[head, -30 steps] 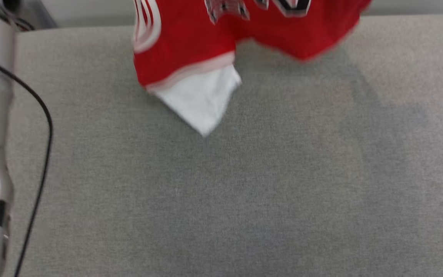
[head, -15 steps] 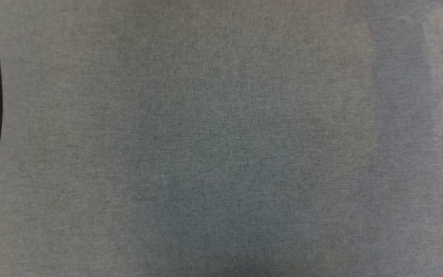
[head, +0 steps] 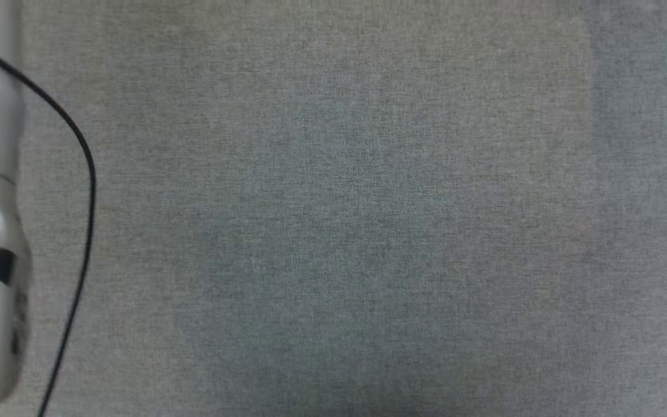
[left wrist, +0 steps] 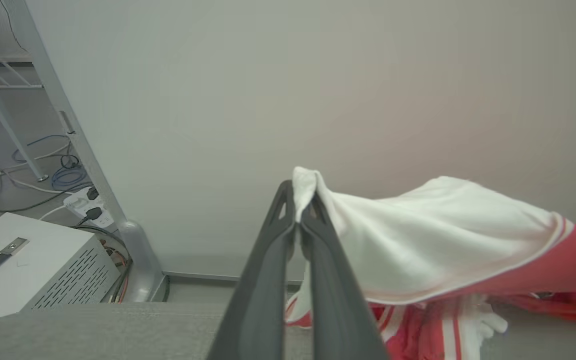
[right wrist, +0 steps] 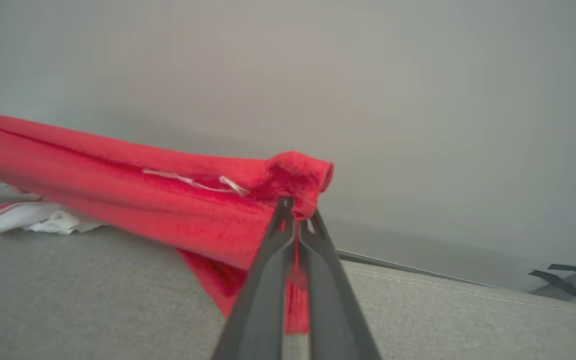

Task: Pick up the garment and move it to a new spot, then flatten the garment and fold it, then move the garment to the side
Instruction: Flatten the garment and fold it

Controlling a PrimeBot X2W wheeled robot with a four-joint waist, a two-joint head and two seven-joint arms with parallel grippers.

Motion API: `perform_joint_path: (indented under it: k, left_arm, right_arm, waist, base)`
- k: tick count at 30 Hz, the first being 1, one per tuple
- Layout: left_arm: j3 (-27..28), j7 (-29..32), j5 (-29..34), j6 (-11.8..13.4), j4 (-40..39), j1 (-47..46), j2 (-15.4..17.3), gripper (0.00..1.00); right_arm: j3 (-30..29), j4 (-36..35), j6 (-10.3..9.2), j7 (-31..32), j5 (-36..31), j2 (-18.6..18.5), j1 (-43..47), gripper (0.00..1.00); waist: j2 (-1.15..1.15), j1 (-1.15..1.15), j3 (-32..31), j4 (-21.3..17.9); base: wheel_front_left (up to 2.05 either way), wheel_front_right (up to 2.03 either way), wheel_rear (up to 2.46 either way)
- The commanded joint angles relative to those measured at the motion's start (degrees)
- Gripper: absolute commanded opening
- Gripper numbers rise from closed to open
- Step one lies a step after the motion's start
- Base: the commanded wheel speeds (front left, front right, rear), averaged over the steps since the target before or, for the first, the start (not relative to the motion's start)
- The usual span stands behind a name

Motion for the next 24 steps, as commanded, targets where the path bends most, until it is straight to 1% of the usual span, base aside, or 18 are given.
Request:
perform_joint_path:
  k: [1, 7, 14, 18, 22, 24]
  left_arm:
    - [0.15, -0.72, -1.07, -0.47, 0.28, 3.77, -0.53, 0.00]
    - [0.82, -1.25, -4.89, -0.96, -2.19, 19.43, -1.90, 0.00]
    - [2.69, -1.31, -6.70, -0.98, -12.62, 39.02, -1.41, 0.00]
    - [3.84, -1.31, -6.55, 0.08, -18.54, 49.92, -0.55, 0.00]
    - [5.18, -0.91, -7.72, 1.88, -24.65, 60.42, 0.29, 0.00]
    - [5.58, 0.48, -8.31, 3.03, -28.33, 65.24, 0.88, 0.00]
  right_arm:
    - [1.73, -0.68, -0.10, -0.53, 1.00, -0.96, 3.70, 0.00]
    - [6.14, -4.38, -0.10, -2.41, 7.12, -4.31, 17.65, 0.00]
    - [8.66, -8.51, -0.10, -5.17, 11.97, -7.38, 31.77, 0.00]
    - [9.49, -11.17, -0.10, -6.04, 13.26, -8.49, 38.51, 0.00]
    - [9.41, -14.02, -0.10, -6.57, 14.11, -9.73, 44.95, 0.00]
    - [8.88, -15.49, -0.10, -6.69, 14.28, -10.55, 48.17, 0.00]
  waist:
    - [0.00, -0.01, -3.70, 0.48]
    - [0.00, -0.01, -10.37, 1.55]
    - [0.00, -0.01, -18.83, 2.14]
    - [0.00, -0.01, -23.13, 1.87]
    - [0.00, -0.01, -26.95, 1.77]
    - [0.00, -0.01, -28.46, 1.86]
  base:
    - [0.00, 0.00, 0.00]
    - [0.00, 0.00, 0.00]
    - [0.00, 0.00, 0.00]
    - [0.00, 0.00, 0.00]
    - [0.00, 0.00, 0.00]
    - [0.00, 0.00, 0.00]
